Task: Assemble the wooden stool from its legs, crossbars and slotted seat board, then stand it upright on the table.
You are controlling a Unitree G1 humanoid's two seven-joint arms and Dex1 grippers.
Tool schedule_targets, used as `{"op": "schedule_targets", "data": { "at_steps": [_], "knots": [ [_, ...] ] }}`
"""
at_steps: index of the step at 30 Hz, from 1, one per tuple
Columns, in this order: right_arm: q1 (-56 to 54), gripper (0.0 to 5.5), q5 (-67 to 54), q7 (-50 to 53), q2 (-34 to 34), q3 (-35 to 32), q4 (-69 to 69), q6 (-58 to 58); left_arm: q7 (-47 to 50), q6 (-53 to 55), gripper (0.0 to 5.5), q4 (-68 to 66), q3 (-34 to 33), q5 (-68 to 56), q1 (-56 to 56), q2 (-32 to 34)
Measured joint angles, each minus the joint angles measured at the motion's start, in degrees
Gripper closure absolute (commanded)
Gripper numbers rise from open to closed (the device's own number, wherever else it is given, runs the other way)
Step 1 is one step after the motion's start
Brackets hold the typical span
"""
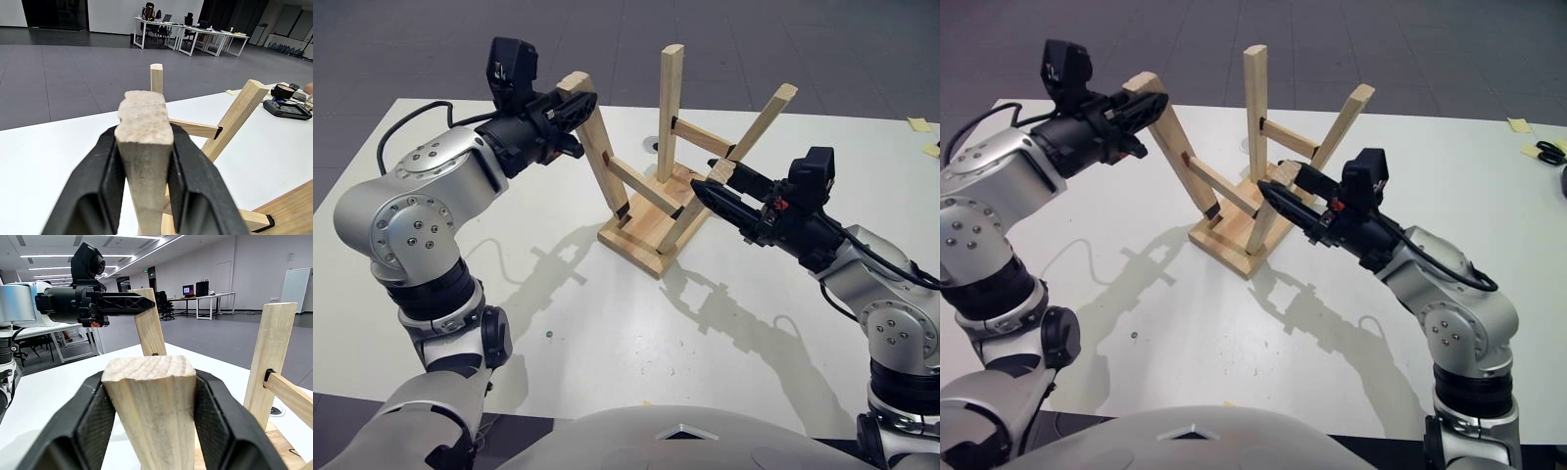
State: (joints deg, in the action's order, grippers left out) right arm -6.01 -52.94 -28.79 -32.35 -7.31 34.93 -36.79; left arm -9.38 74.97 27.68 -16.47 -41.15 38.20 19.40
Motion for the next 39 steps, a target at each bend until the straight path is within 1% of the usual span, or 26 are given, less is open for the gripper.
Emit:
{"op": "schedule_targets", "data": {
  "at_steps": [10, 19, 31, 39],
  "knots": [
    [0.1, 3.27, 0.1, 0.1, 0.1, 0.1, 0.0, 0.2, 0.2, 0.8, 4.48, -1.0, -1.7, -1.3, -1.0, -1.1],
    [0.2, 3.27, 0.1, 0.6, 0.2, 0.1, 0.2, 0.2, -0.1, 1.8, 4.48, -0.7, -1.4, -1.7, -1.9, -0.4],
    [0.2, 3.27, 0.1, 0.8, 0.2, 0.2, 0.2, 0.2, 0.6, -2.6, 4.48, -2.1, -0.2, -0.8, -3.1, -1.2],
    [0.1, 3.27, 0.1, 1.0, 0.3, 0.4, 0.2, 0.2, -1.7, -6.9, 4.48, -1.9, 2.8, 0.1, -5.1, 1.2]
  ]
}}
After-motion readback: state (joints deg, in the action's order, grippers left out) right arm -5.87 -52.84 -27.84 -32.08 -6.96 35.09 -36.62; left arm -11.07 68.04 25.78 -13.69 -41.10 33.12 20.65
